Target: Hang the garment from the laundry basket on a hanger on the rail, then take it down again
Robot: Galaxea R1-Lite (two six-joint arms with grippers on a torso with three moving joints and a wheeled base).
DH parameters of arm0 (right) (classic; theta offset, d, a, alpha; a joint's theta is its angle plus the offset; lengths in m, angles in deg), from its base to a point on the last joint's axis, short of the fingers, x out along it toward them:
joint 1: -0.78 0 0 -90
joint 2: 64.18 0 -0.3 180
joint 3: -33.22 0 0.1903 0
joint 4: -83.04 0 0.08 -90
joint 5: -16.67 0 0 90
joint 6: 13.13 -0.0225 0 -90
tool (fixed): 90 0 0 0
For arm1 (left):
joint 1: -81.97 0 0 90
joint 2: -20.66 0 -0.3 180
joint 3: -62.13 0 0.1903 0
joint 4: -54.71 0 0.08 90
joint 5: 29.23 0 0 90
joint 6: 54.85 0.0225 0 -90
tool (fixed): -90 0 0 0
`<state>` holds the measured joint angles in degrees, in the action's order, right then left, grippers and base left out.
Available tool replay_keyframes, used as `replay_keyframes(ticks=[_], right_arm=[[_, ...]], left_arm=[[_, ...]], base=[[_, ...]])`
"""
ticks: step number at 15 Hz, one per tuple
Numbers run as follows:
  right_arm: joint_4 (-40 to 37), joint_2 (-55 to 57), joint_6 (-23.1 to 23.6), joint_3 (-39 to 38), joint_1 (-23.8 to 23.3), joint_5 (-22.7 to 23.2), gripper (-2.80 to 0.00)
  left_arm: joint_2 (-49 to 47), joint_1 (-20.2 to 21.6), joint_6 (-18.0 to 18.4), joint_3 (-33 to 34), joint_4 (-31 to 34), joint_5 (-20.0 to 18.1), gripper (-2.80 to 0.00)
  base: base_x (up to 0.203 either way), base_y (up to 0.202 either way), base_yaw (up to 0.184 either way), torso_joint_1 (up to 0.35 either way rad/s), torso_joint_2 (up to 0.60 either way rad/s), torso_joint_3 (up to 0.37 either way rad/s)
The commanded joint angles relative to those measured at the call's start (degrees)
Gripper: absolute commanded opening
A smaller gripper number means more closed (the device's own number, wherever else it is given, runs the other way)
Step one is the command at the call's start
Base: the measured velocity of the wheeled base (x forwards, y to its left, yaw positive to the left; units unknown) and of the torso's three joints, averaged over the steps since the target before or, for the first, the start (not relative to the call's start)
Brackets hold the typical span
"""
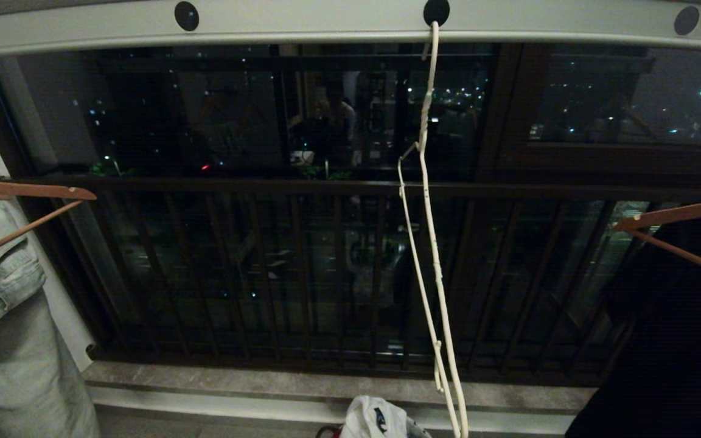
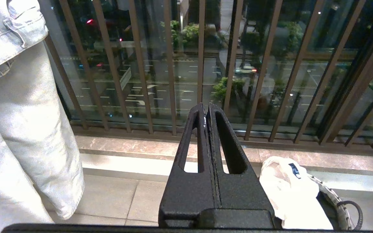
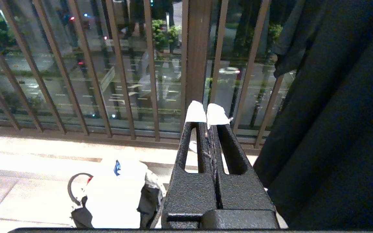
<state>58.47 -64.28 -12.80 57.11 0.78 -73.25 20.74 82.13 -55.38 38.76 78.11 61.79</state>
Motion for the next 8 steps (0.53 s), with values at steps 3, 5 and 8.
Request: replay_keyframes(ticks=[3,5,8], right_arm=[[-0.02,0.1,0.03,0.0,0.0,0.01,-2.8],[-0.02,0.1,0.02,0.0,0.0,0.01,-2.8],[-0.02,0.1,0.02,0.0,0.0,0.01,-2.8]], left_arm=[[-0.07,0.02,-0.01,0.0,-0.02,0.04,-2.8],[-0.07,0.02,-0.09,0.0,-0.02,0.04,-2.8],[-0.07,0.02,-0.02,0.0,0.04,0.04,-2.8]], base=[[0.0,0.0,0.0,0.0,0.0,0.0],[0.0,0.0,0.0,0.0,0.0,0.0],[0.0,0.0,0.0,0.0,0.0,0.0]])
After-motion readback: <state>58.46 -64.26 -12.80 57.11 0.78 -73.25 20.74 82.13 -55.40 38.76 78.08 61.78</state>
